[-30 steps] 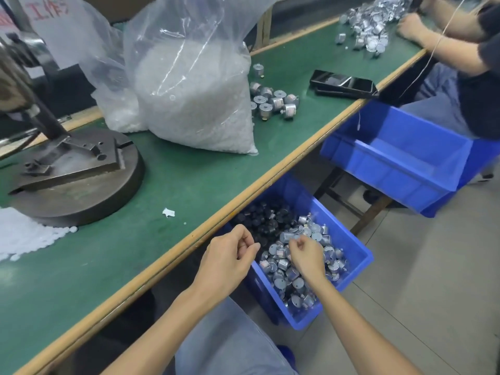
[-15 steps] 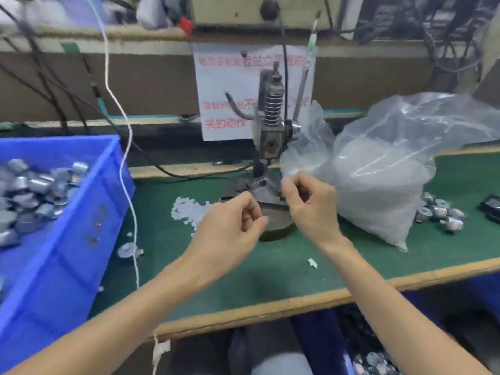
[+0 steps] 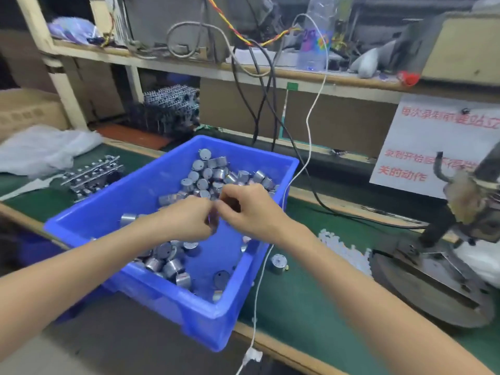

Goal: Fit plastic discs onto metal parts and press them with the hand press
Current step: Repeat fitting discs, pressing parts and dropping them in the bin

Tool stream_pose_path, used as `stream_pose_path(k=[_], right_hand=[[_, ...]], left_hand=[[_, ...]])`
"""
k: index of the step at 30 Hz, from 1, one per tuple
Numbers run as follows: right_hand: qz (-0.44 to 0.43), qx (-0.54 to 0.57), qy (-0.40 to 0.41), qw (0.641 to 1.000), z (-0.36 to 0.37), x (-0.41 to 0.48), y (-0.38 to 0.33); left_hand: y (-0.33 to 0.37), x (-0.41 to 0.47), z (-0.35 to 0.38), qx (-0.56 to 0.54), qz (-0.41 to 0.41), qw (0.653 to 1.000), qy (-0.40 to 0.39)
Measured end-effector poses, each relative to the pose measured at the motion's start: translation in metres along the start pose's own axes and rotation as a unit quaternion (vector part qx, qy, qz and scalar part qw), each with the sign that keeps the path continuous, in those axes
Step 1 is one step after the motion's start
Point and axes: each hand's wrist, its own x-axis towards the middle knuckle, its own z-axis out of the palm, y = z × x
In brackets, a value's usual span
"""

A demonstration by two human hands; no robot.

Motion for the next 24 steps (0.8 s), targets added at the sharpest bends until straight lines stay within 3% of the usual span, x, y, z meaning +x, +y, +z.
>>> stream_pose_path(k=[2,5,7,13,15,18,22,24], right_hand=[[0.027,-0.038,-0.13,0.99,0.016,0.015,0.001],[0.091,-0.166,-0.285,0.94,0.028,0.023,0.008],[0.122,-0.199,-0.301,0.924,0.031,0.024,0.012],[0.152,-0.19,-0.246,0.938,0.032,0.023,0.013],[0.158,-0.175,-0.205,0.95,0.032,0.022,0.013],[0.18,-0.113,-0.096,0.973,0.031,0.023,0.015],[0.213,-0.017,0.072,0.974,-0.004,0.021,0.026],[0.272,0.137,0.058,0.951,-0.037,0.013,0.041]], left_hand=[[-0.017,0.003,0.01,0.044,-0.023,0.993,-0.106],[-0.036,0.015,0.024,0.096,-0.069,0.968,-0.223],[-0.042,0.026,0.033,0.154,-0.062,0.962,-0.219],[-0.043,0.051,0.048,0.218,0.0,0.948,-0.231],[-0.04,0.052,0.041,0.179,0.014,0.964,-0.195],[-0.026,0.048,0.015,0.057,0.048,0.996,-0.052],[0.023,0.044,-0.017,-0.074,0.087,0.983,0.141],[0.053,0.049,-0.028,-0.126,0.088,0.97,0.19]])
